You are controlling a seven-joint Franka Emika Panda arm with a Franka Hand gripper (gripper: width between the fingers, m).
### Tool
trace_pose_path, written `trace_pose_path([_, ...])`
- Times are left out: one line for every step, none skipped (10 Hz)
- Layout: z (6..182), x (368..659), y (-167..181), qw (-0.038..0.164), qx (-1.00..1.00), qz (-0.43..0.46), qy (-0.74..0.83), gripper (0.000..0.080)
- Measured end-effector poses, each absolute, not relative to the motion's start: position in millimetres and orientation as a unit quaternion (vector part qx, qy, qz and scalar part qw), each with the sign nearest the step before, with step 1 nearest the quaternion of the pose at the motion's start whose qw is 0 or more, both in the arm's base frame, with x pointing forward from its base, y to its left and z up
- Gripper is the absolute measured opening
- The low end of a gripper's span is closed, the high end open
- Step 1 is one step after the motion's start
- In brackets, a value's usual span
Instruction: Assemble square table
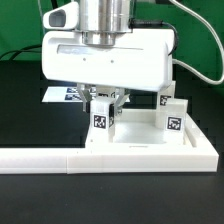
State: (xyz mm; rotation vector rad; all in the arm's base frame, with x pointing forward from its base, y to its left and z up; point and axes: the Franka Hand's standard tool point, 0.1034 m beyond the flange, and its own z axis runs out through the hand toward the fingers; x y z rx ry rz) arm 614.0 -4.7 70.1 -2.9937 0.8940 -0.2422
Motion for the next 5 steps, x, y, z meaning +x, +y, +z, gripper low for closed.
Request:
trace_pose_path([69.7,613.9,-4.4,0.006,-0.951,-0.077,0.301,0.0392])
trace_pose_path([69.6,613.8,-4.7,0.005,-0.951,-0.077,0.299,0.0392])
trace_pose_path([69.5,613.8,-4.7,0.005,-0.951,-0.077,0.299,0.0568])
trace_pose_path([69.4,613.8,-4.8,0.005,-0.951,-0.077,0.299,0.0624])
trace_pose_path([69.6,613.8,-4.6,0.005,-0.953,-0.077,0.294,0.0624])
